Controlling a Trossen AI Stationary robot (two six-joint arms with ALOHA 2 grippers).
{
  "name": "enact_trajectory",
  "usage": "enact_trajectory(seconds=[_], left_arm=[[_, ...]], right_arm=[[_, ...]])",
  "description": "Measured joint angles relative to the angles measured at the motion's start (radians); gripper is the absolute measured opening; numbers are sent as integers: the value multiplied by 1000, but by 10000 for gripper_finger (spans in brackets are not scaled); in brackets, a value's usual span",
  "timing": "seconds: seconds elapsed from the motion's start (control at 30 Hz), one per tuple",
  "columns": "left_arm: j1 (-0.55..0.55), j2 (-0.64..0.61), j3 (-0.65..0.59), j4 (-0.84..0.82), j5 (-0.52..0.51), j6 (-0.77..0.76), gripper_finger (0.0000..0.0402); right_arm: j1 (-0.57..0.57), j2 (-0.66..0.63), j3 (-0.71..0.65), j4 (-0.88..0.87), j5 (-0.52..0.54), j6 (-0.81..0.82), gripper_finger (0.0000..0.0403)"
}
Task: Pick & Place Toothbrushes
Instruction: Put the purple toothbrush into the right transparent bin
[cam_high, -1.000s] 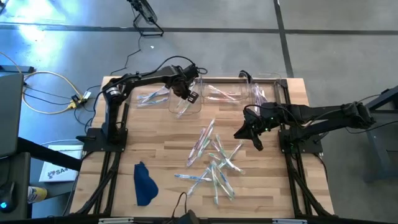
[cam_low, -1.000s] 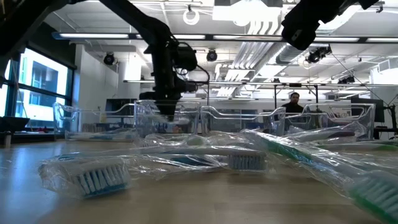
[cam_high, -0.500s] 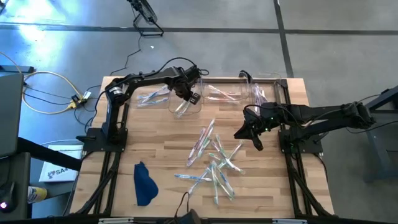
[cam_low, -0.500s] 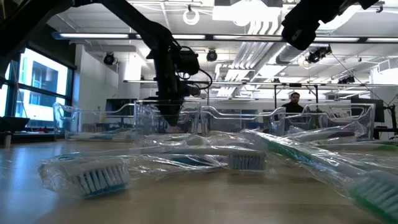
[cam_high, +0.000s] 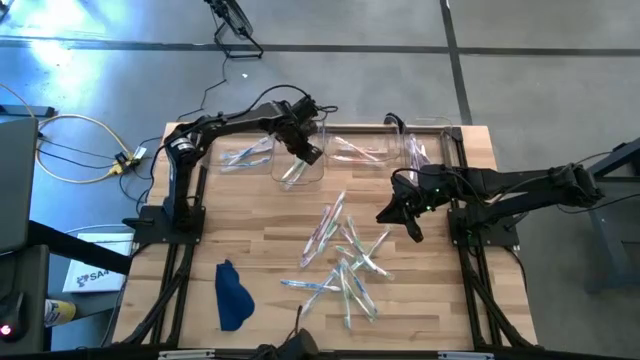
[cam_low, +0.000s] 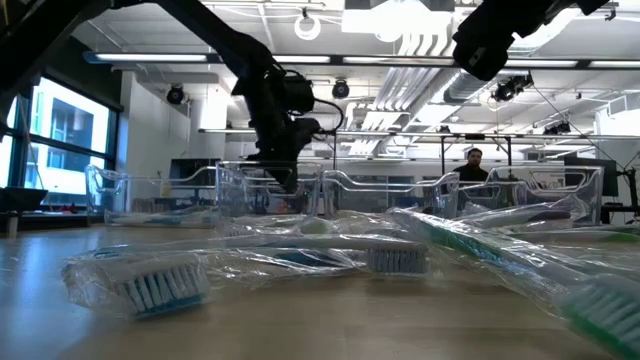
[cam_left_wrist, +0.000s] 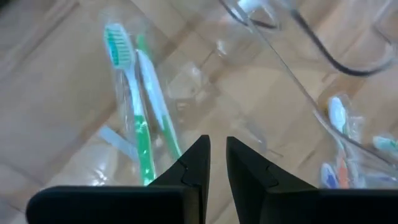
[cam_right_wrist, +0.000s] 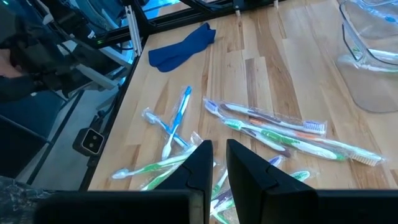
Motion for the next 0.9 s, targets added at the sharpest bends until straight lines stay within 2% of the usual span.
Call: enact_trajectory(seconds=[0.23,0.3,0.67,0.9], left_arm=[[-55,-96,0,28,-234,90,49],[-77,-137,0,29,-270,134,49],[-332,-332,1,93,-567,286,49],[-525,-375,1,194,-591,313,49]], right_arm=[[0,0,0,0,0,0,39],[0,0,0,0,0,0,39],[0,0,0,7,0,0,39],[0,0,0,16,0,0,39]])
